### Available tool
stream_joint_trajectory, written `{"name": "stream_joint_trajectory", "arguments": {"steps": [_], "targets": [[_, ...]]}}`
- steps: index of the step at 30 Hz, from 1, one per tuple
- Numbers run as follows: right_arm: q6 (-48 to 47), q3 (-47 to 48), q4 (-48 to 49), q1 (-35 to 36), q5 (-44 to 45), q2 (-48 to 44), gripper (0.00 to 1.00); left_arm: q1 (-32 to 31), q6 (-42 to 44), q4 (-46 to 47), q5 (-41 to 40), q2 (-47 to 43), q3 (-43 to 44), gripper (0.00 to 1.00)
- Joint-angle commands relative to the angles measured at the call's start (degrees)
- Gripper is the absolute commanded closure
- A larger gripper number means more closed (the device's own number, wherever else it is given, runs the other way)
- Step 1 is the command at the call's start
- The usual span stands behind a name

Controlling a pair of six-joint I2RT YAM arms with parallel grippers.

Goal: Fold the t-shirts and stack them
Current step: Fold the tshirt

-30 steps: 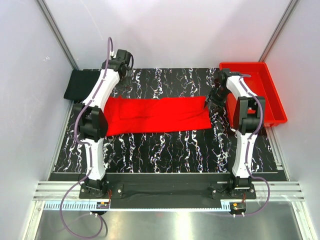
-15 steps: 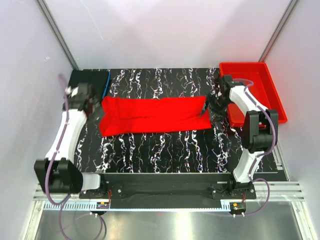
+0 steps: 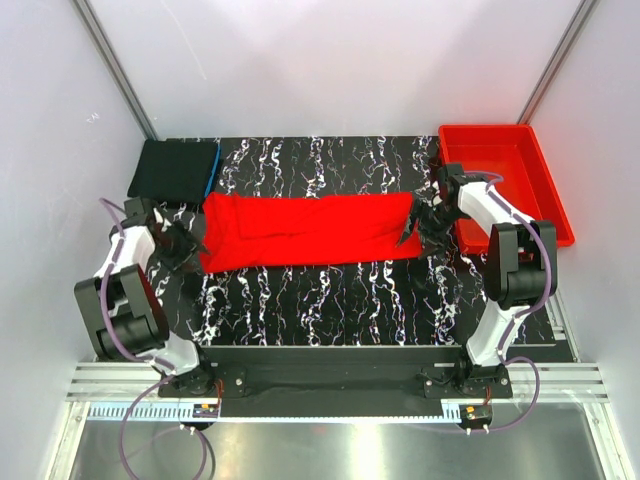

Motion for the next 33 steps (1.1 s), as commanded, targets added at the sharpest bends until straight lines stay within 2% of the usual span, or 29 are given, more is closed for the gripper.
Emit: {"name": "stream_joint_trajectory", "arguments": {"steps": [1,4,6,10,13,17,18,20,22,24,30,32,33], "targets": [[-0.79,2.66,1.21,0.19,-2.54,-1.37,0.26,-0.56,3.67,6.88,7.1,0.83,-0.35,0.38],[-0.97,3.01,1.3,0.1,-2.45,-0.84,0.26,-2.92,5.51,8.04,7.18,3.11,1.12,0.34],[-1.14,3.19,1.21,0.19,-2.45,-0.13,0.26,-6.0,7.35,7.51,3.94,5.13,2.71,0.33],[-1.06,3.36,1.38,0.1,-2.63,0.04,0.26,-8.82,9.12,7.6,0.6,8.73,4.56,0.33],[-0.97,3.71,1.38,0.19,-2.71,0.31,0.26,-9.79,10.52,7.51,-1.61,10.76,5.7,0.37],[-0.88,3.71,1.47,0.19,-2.63,0.39,0.27,-9.79,10.79,6.81,-4.58,11.73,7.46,0.5],[-0.8,3.71,1.47,0.19,-2.54,0.39,0.27,-9.79,10.53,6.46,-5.47,12.08,7.9,0.58],[-0.62,3.71,1.56,0.19,-2.71,0.48,0.26,-9.79,10.35,5.14,-7.31,13.22,9.74,0.65],[-0.62,3.8,1.47,0.19,-2.8,0.57,0.26,-9.96,9.82,4.88,-8.28,13.66,10.71,0.87],[-0.62,3.98,1.3,0.19,-2.71,0.83,0.26,-10.84,9.3,4.79,-10.91,13.49,11.33,1.0],[-0.18,4.41,0.95,0.19,-2.54,1.27,0.27,-12.95,8.51,3.04,-13.21,14.72,14.75,1.0],[-0.35,4.77,0.86,0.19,-2.36,1.01,0.27,-13.04,7.98,2.06,-14.34,12.62,12.93,0.64],[-0.27,4.85,0.94,0.19,-2.01,0.84,0.26,-13.04,7.72,2.24,-14.44,11.57,12.04,0.51]]}}
